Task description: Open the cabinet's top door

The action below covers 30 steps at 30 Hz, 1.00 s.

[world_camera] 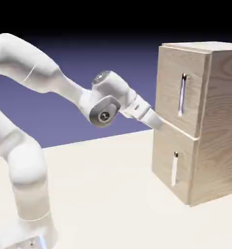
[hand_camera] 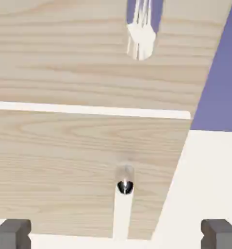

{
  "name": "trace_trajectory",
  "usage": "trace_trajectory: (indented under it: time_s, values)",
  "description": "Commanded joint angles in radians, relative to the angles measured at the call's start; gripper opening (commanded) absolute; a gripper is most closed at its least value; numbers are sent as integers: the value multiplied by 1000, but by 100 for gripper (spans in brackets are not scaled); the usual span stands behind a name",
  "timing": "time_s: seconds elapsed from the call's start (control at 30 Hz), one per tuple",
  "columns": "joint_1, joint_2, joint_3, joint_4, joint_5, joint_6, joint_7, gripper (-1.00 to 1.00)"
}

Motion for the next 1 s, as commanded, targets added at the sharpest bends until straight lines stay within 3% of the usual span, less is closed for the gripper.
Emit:
trace_trajectory:
  time_s: [0.0,0.97]
  values:
    - [15,-4,-15,6,-44,-5,-13,0]
    - [458,-106,-446,173,-1305,-152,-390,0]
